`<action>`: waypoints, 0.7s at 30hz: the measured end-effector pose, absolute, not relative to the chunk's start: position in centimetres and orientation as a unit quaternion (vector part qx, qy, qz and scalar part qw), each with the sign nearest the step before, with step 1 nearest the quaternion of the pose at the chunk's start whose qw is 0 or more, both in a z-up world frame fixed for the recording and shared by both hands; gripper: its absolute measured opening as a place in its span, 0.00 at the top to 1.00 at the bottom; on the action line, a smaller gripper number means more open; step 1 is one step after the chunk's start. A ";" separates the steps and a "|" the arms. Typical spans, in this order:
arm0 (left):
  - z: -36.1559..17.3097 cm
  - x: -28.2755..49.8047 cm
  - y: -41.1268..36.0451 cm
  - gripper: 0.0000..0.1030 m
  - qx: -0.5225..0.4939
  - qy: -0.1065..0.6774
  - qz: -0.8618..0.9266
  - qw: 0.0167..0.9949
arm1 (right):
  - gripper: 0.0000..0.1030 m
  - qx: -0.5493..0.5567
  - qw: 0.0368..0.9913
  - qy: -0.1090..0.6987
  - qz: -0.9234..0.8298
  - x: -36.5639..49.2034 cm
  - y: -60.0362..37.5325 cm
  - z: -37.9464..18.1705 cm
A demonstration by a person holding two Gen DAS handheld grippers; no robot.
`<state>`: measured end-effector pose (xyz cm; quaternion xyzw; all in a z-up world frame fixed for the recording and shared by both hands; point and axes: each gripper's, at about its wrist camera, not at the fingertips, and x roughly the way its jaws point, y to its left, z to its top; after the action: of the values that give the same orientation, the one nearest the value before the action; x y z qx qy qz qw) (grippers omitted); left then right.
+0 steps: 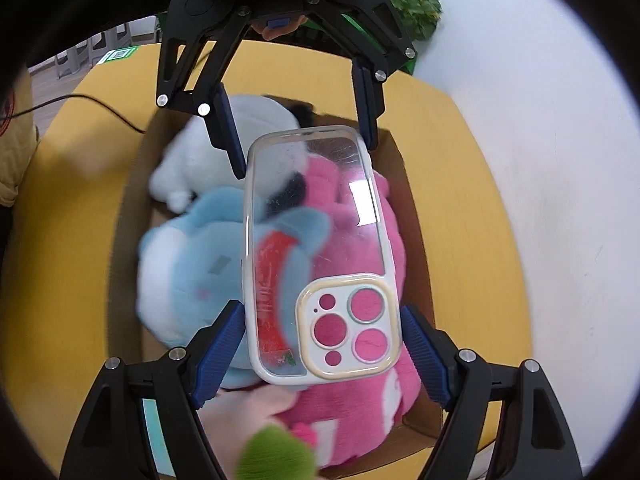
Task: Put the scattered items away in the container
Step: 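Lift the phone case with both grippers and carry it over the box, then lower the phone case onto the pink bear and open both grippers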
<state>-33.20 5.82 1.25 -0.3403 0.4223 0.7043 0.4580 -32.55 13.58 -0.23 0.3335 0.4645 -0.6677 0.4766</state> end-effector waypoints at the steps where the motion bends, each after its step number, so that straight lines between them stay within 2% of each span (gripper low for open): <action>1: 0.8 -33.8 5.9 0.20 -0.346 0.421 0.702 0.460 | 0.23 0.340 0.477 0.462 -0.666 -33.2 13.6 -0.7; 7: -2.1 -36.3 6.1 0.19 -0.377 0.404 0.685 0.474 | 0.23 0.382 0.487 0.437 -0.653 -35.7 13.9 -4.2; 18: -4.1 -38.4 5.7 0.17 -0.406 0.367 0.697 0.463 | 0.26 0.435 0.501 0.373 -0.649 -36.1 14.1 -6.7; 21: -4.4 -38.2 5.7 0.17 -0.409 0.358 0.706 0.454 | 0.24 0.444 0.495 0.356 -0.657 -36.0 14.4 -6.9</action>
<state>-38.21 5.66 -4.44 -0.4089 0.3578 0.7061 0.4542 -36.00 14.39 -6.94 0.4443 0.3561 -0.6565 0.4947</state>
